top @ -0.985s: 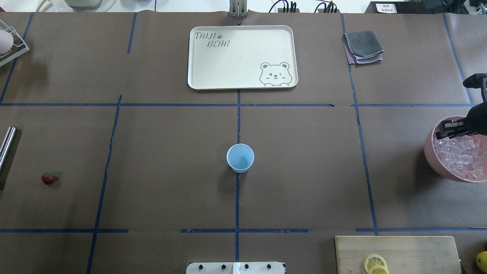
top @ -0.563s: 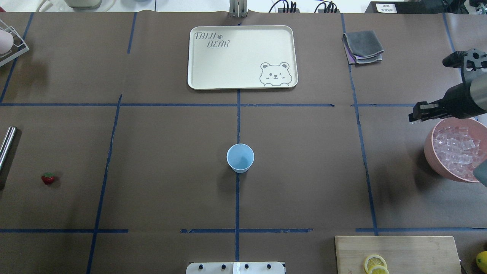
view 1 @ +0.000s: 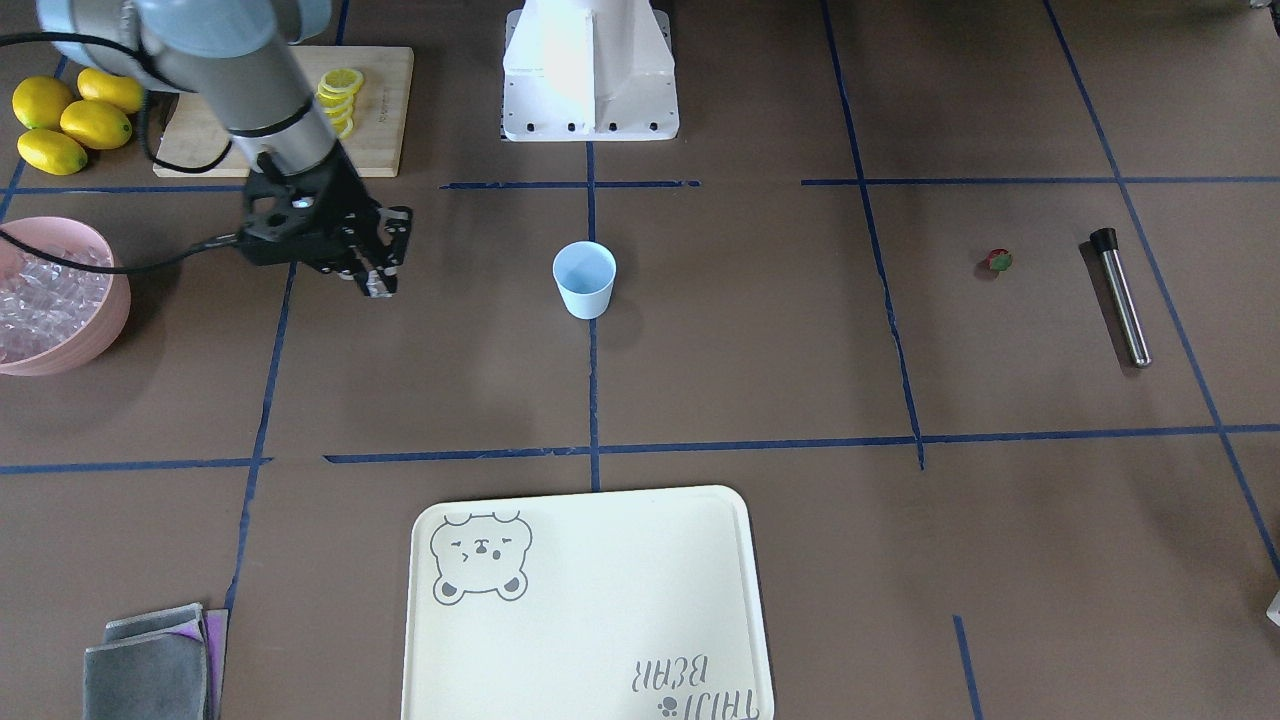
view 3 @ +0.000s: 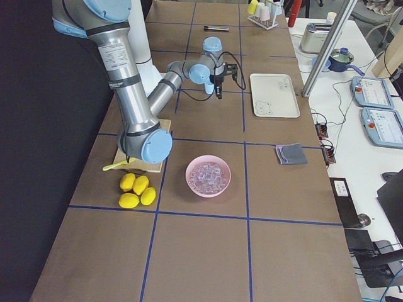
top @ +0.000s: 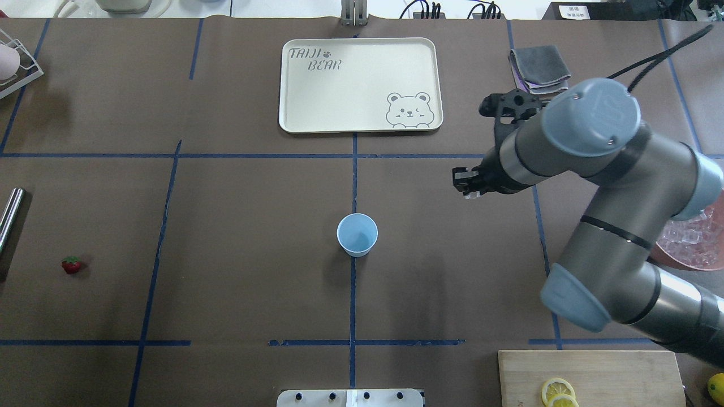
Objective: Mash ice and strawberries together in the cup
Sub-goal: 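Carry the ice cube with the right gripper over the blue cup and release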
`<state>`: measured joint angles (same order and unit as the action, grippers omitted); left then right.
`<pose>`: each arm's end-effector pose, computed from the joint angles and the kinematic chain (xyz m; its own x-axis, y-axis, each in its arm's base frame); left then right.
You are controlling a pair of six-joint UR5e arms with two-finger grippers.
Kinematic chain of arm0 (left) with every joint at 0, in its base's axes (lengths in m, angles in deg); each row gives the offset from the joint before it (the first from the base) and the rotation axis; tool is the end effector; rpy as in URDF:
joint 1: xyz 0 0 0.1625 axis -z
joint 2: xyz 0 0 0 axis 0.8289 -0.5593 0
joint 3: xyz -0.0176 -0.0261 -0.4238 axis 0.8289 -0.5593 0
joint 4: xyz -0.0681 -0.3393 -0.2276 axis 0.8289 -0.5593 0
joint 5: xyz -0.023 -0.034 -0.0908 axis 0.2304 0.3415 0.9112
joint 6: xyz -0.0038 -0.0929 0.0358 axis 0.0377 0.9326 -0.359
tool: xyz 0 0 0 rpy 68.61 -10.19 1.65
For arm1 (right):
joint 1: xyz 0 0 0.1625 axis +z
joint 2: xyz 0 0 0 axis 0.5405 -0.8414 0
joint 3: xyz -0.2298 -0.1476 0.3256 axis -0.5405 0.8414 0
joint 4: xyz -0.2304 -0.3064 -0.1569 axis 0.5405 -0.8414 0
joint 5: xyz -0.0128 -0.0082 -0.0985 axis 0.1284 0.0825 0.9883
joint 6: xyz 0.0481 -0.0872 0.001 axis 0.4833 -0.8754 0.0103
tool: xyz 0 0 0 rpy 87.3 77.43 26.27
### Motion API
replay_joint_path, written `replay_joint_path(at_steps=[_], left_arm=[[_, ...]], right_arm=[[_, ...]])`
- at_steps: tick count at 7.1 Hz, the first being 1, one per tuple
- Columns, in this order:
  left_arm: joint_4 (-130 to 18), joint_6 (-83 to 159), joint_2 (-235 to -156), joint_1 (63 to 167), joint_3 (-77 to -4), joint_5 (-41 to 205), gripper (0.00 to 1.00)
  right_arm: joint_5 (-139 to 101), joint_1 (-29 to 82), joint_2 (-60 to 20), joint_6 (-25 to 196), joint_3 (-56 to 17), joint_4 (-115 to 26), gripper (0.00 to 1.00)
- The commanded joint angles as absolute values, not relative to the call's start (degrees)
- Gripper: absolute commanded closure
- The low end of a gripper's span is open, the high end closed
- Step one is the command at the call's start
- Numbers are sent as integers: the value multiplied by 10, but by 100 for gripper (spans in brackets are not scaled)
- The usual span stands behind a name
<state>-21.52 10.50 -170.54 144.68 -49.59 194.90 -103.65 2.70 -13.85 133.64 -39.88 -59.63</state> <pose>-0.0536 -0.4480 0.6321 0.6938 0.1913 -0.6943 -0.1825 0.9793 0.0874 -0.4118 -0.4195 0.2356 0.6550 -0.0296 0.7551 -0.1041 0.9862 0.1290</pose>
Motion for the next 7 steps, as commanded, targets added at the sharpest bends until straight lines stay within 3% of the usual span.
replay_joint_path(at_steps=[1,3,6,7], left_arm=[[-216,105,-1706,1447,-497,1949,0],[-216,105,-1706,1447,-497,1949,0],[-215,105,-1704,1447,-496,1949,0],[-215,105,-1704,1447,-497,1949,0]], right_arm=[[-974,-58,-25,1428,-352,-655,91],[-935,-100,32,1471,-283,-654,90],[-914,-110,52,1487,-249,-651,86],[-913,-110,50,1488,-245,-650,35]])
